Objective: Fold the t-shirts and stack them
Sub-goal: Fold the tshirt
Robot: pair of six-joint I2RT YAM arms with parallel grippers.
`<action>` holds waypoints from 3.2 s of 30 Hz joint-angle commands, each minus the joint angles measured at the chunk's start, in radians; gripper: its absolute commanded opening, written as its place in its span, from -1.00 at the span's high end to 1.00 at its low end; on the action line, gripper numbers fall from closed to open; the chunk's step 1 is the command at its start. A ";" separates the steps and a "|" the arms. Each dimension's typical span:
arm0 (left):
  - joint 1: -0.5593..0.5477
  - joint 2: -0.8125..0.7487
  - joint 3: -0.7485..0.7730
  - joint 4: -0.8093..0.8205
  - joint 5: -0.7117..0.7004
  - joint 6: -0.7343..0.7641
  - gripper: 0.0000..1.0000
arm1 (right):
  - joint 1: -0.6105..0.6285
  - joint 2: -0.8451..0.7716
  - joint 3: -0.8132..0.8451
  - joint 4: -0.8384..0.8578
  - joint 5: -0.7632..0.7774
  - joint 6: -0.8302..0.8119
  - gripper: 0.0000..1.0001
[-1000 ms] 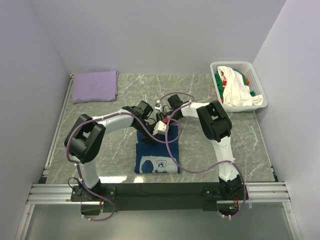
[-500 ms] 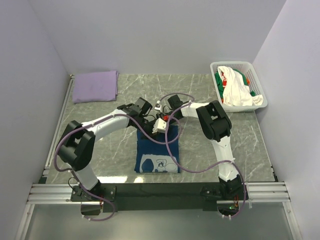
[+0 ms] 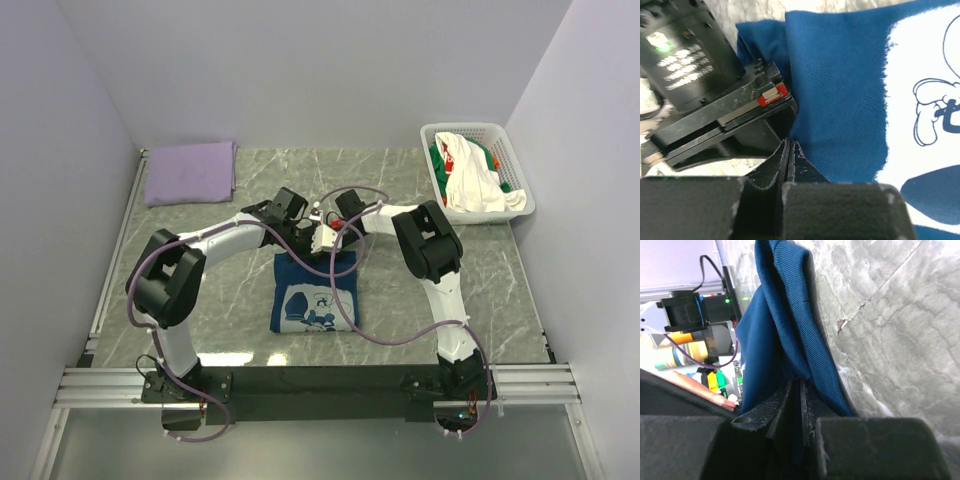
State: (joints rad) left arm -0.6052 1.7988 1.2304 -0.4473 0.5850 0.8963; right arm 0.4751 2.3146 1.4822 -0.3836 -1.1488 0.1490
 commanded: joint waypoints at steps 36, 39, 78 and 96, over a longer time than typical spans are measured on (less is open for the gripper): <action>0.058 -0.040 0.038 0.203 -0.066 0.001 0.99 | -0.053 0.134 0.161 -0.208 0.038 -0.180 1.00; 0.070 -0.001 0.060 0.226 -0.080 -0.002 0.99 | -0.056 0.146 0.185 -0.230 0.035 -0.192 1.00; 0.259 -0.153 -0.133 0.345 0.321 -1.161 0.00 | -0.078 -0.584 -0.411 0.150 0.055 0.202 0.12; 0.338 0.269 -0.069 0.572 0.131 -1.485 0.31 | -0.200 -0.186 -0.172 0.002 0.397 0.095 0.48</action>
State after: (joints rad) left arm -0.3012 2.0277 1.0943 0.1020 0.7891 -0.6186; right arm 0.3042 2.0823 1.2240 -0.3916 -0.9386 0.2886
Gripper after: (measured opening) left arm 0.349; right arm 0.269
